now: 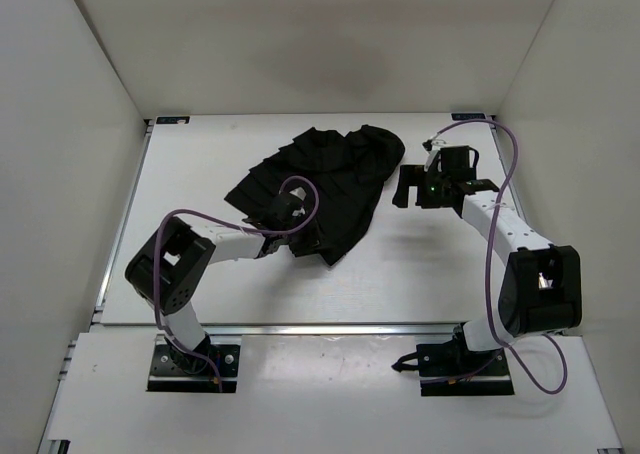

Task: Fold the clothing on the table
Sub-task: Flatten the skirt out

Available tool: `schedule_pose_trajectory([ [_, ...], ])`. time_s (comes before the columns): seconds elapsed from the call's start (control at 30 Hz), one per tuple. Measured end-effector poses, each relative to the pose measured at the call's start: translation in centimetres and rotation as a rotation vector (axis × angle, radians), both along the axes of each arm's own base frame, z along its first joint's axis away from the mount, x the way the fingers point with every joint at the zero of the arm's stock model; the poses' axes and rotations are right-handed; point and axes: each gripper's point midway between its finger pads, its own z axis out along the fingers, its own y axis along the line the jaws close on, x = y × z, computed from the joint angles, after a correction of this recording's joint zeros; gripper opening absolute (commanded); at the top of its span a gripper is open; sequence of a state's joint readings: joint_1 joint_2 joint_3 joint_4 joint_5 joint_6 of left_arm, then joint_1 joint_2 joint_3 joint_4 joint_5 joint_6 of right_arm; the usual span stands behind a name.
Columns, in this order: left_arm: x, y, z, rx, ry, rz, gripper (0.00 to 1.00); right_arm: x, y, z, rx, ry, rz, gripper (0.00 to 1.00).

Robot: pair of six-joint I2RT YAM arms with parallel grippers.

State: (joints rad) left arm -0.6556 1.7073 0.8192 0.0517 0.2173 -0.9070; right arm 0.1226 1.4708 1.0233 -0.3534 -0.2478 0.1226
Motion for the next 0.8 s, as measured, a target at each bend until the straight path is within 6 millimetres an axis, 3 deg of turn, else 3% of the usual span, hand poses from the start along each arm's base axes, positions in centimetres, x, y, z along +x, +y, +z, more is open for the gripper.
schedule_pose_trajectory([
  [0.07,0.2,0.0,-0.1,0.005,0.001,0.009,0.40,-0.1,0.0,0.0,0.000,0.001,0.002,0.97],
  [0.2,0.6,0.1,0.0,0.004,-0.008,0.023,0.00,-0.2,0.3,0.0,-0.001,0.002,0.009,0.97],
  [0.37,1.4,0.7,0.9,0.012,0.007,0.045,0.00,-0.2,0.5,0.0,-0.022,-0.006,0.030,0.97],
  [0.47,2.9,1.3,3.4,0.008,-0.023,0.061,0.00,-0.6,1.8,-0.1,-0.048,-0.014,0.069,0.98],
  [0.63,5.3,1.8,9.5,-0.043,-0.133,0.081,0.00,-1.3,5.7,0.2,-0.045,-0.045,0.166,0.97],
  [0.8,4.8,2.0,11.7,-0.077,-0.155,0.081,0.00,-1.5,8.7,0.0,-0.048,-0.072,0.218,0.96],
])
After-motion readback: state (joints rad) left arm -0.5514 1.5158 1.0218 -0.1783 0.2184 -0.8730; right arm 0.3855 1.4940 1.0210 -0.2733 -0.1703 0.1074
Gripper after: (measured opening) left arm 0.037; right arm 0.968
